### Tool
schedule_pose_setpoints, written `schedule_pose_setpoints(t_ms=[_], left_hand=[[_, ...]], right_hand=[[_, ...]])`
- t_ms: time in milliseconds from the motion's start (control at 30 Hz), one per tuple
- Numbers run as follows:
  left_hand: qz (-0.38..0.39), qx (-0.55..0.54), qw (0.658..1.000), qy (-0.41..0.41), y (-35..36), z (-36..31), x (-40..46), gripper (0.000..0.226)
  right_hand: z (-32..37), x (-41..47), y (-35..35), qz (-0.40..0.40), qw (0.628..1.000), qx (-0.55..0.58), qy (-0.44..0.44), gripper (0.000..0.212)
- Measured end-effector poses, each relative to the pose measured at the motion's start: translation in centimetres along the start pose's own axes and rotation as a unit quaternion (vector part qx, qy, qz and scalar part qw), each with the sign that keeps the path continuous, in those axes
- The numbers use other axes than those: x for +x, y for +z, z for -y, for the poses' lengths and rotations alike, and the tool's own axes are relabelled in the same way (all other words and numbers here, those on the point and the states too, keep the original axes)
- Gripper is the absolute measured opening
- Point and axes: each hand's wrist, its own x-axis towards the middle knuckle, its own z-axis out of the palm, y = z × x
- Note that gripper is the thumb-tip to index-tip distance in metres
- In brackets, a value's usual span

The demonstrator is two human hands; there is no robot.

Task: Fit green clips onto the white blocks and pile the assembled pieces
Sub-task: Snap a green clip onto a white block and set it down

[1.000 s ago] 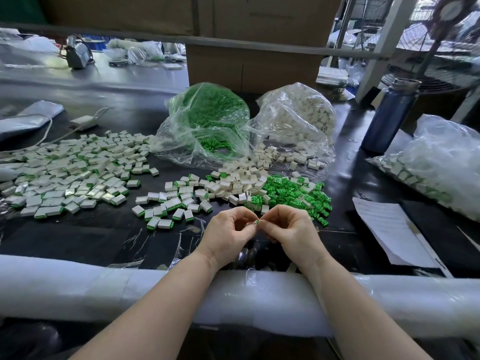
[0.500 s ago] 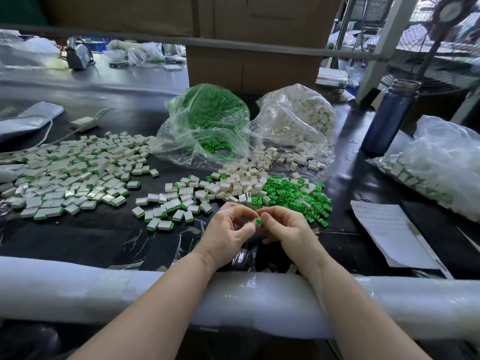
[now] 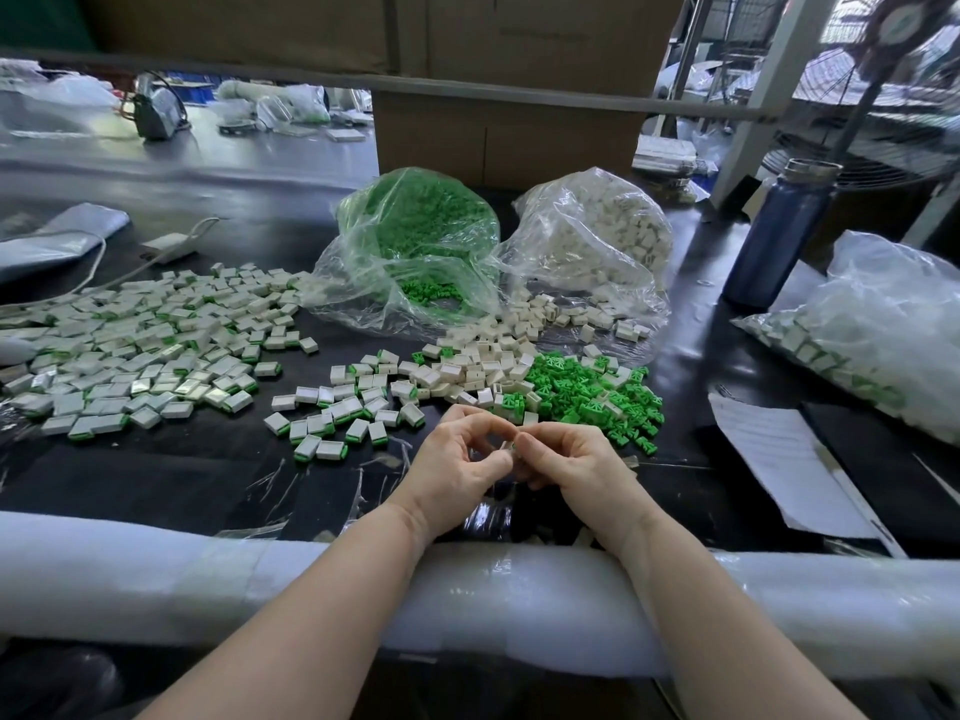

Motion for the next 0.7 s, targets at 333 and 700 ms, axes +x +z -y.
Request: schedule_pose_setpoints(t_ms=[333,700], left_hand=[[0.018,-0.003,1.0,0.01,0.03,-0.07,-0.03,0.014],[0.03,0.003,0.999,0.012,-0.04,-0.41,-0.22,0.024]], right_hand=[[0.04,0.06,-0.09,0.015,1.0,-0.016,0.007,0.022],[-0.06,0.18,-0.14,0.01,1.0,-0.004,0.019,0.015]])
